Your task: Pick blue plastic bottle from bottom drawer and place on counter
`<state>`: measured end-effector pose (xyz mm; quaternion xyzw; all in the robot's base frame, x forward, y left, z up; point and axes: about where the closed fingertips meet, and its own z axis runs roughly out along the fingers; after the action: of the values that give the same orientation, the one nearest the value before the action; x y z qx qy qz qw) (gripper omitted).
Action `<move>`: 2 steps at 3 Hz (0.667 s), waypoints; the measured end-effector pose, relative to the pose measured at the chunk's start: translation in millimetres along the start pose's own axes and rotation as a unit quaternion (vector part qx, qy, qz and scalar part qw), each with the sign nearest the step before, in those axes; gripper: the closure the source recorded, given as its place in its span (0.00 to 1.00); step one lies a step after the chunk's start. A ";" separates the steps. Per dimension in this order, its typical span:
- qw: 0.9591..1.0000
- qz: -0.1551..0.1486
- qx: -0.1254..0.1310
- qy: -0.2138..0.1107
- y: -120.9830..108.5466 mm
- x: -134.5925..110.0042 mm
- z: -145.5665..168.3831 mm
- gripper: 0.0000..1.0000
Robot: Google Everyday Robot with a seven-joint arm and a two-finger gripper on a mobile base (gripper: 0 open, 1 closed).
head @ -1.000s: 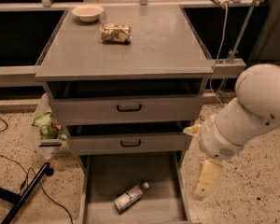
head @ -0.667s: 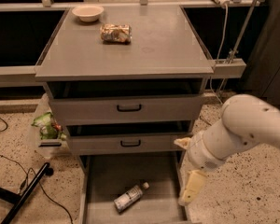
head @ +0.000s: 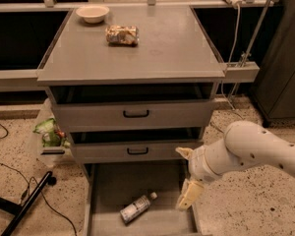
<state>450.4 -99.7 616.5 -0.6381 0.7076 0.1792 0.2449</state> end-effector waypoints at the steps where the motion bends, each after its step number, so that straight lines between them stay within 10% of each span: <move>1: 1.000 0.000 0.000 0.000 0.0 0.0 0.1 0.00; 2: 1.000 0.008 0.003 -0.015 -6.4 9.7 15.4 0.00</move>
Offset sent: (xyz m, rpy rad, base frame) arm 0.0202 -0.0025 -0.0429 0.0768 -0.0018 -0.0420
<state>457.9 -99.6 598.8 -0.6290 0.7095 0.1885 0.2560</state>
